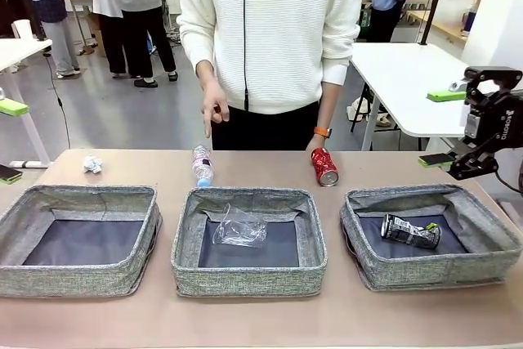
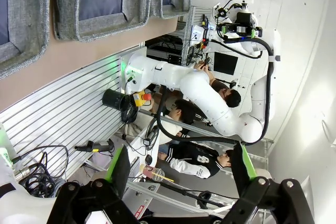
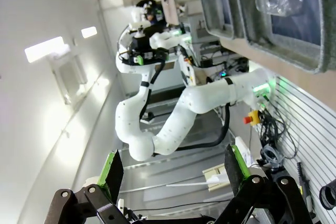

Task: Sort the waste into the appropriate baskets.
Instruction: Pick up the waste item pointed out by the person.

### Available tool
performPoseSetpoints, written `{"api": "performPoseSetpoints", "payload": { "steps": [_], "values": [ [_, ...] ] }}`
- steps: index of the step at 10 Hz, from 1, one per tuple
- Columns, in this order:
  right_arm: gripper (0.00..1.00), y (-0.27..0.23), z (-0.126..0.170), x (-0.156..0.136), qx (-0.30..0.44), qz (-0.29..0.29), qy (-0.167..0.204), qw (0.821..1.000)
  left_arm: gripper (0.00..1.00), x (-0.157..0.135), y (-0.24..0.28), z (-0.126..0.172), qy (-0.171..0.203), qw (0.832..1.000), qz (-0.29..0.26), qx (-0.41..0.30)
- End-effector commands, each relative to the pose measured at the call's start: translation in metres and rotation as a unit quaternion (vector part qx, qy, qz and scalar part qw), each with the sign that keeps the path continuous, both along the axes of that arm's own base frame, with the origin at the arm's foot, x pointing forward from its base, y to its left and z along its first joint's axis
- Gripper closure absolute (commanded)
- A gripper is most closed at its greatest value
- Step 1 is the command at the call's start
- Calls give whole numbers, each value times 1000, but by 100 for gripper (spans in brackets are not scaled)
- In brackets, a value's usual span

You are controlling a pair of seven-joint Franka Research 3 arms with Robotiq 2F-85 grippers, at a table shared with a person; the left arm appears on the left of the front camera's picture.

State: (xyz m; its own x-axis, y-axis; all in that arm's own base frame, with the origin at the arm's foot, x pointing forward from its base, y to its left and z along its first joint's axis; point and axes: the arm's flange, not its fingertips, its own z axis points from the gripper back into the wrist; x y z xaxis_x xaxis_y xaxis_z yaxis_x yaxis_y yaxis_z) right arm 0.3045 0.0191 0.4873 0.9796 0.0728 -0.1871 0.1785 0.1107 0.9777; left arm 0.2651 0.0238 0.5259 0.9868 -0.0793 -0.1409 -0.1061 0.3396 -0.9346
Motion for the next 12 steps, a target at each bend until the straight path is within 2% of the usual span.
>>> {"api": "performPoseSetpoints", "payload": {
  "steps": [1,3,4,5,6,8,9,10,11,12],
  "values": [
    [0,1,2,1,9,1,-6,1000,0,-1,0,1,-8,1000,-3,-10],
    [0,1,2,1,9,1,-6,1000,0,0,0,0,0,1000,0,0],
    [0,1,2,1,9,1,-6,1000,0,6,-25,12,33,987,83,134],
    [0,1,2,1,9,1,-6,1000,0,28,-62,25,21,970,102,218],
    [0,1,2,1,9,1,-6,1000,0,56,-104,34,9,945,80,318],
    [0,1,2,1,9,1,-6,1000,0,116,-169,32,-20,871,46,489],
    [0,1,2,1,9,1,-6,1000,0,145,-194,18,-7,844,7,536],
    [0,1,2,1,9,1,-6,1000,0,161,-206,7,-16,835,-9,550],
    [0,1,2,1,9,1,-6,1000,0,162,-215,3,57,853,-40,516],
    [0,1,2,1,9,1,-6,1000,0,125,-223,5,-47,875,27,482]
  ]
}}
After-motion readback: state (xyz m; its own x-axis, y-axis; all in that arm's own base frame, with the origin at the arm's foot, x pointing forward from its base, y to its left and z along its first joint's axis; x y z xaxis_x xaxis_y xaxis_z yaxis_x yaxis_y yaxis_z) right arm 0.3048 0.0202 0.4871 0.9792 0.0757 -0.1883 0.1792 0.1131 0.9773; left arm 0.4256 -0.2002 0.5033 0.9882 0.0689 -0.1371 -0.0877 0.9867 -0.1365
